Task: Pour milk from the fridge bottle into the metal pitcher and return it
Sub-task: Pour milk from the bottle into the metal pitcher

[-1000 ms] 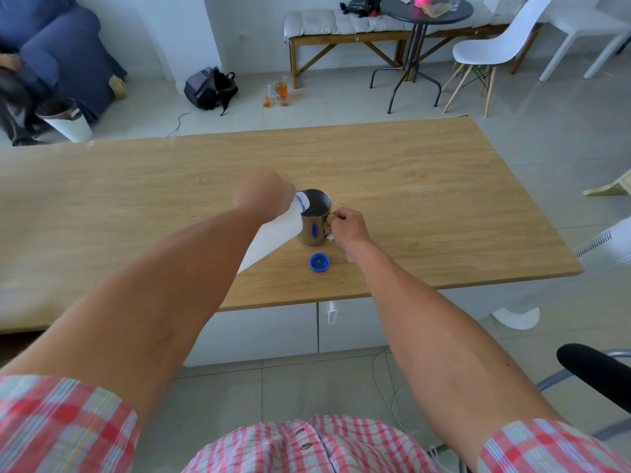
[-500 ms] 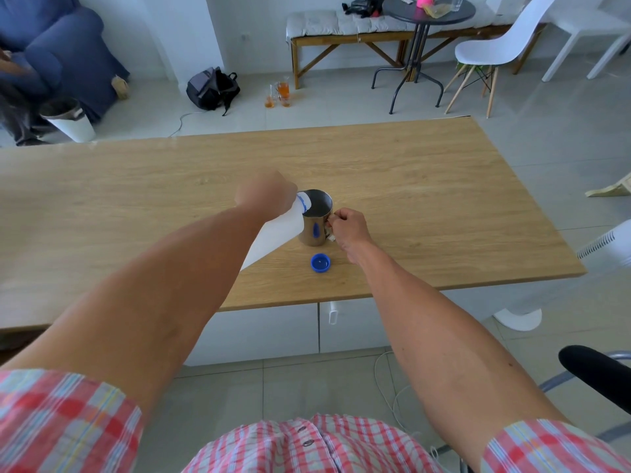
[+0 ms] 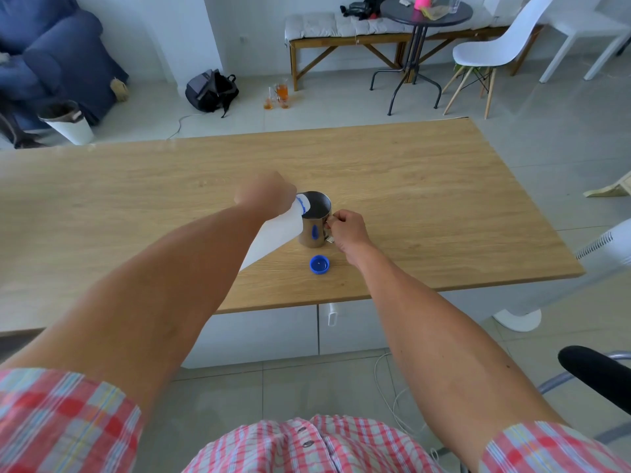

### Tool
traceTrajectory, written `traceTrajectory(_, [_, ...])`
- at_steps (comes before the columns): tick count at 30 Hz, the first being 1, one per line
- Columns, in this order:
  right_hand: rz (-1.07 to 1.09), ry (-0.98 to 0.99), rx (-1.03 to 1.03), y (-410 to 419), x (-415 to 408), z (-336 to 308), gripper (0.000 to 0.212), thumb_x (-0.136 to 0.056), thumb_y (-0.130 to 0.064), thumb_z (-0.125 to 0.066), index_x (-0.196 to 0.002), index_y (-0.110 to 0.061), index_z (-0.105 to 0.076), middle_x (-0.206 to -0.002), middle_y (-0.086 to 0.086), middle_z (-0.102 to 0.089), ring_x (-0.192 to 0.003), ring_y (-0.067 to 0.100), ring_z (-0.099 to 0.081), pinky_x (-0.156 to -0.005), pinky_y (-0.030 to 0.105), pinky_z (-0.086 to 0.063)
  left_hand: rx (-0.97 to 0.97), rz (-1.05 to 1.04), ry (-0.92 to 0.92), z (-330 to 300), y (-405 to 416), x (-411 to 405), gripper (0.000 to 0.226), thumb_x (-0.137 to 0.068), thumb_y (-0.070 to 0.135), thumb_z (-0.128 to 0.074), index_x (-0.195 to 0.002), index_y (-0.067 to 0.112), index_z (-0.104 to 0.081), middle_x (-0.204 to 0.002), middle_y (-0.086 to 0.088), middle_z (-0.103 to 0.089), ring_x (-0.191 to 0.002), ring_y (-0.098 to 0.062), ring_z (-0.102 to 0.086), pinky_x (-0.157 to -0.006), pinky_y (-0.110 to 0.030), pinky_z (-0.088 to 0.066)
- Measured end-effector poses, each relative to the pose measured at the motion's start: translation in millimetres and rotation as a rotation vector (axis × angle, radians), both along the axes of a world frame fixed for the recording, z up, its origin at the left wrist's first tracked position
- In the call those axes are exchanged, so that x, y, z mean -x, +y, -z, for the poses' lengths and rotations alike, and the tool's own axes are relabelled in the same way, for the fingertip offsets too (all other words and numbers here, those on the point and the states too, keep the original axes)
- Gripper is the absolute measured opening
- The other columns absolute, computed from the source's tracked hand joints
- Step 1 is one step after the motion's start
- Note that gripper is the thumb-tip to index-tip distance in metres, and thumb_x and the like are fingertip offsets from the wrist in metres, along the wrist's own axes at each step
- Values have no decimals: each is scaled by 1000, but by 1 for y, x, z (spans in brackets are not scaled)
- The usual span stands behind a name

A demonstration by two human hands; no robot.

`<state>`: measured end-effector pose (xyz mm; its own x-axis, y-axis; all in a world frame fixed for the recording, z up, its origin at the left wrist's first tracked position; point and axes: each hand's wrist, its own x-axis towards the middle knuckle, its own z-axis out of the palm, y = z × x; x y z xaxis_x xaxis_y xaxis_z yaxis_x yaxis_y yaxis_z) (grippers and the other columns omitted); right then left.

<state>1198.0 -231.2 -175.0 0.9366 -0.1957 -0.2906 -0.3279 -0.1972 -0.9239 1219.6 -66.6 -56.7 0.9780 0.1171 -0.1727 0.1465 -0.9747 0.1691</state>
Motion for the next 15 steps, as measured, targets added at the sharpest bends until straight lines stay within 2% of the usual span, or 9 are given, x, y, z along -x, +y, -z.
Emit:
traceTrajectory(7, [2, 7, -4, 0, -1, 1, 20, -99, -9, -49, -89, -8, -66, -81, 10, -57, -62, 15, -42, -44, 22, -31, -5, 7, 11, -1, -1, -2, 24, -95, 29, -43, -94, 14, -62, -90, -8, -61, -88, -31, -60, -73, -36, -41])
traceTrajectory(11, [14, 18, 0, -1, -2, 3, 23, -99, -8, -50, -96, 11, -63, -80, 11, -56, -63, 15, -42, -47, 24, -32, -18, 13, 19, -2, -1, -2, 25, -97, 30, -43, -96, 13, -62, -86, -7, -57, -89, -31, -60, -74, -37, -42])
traceTrajectory(15, [14, 18, -2, -1, -2, 3, 23, -99, -8, -50, -97, 9, -66, -80, 11, -56, -61, 15, -42, -47, 24, -32, -22, 21, 22, -3, -2, -3, 25, -96, 29, -42, -95, 13, -62, -93, -10, -62, -89, -31, -61, -75, -36, -43])
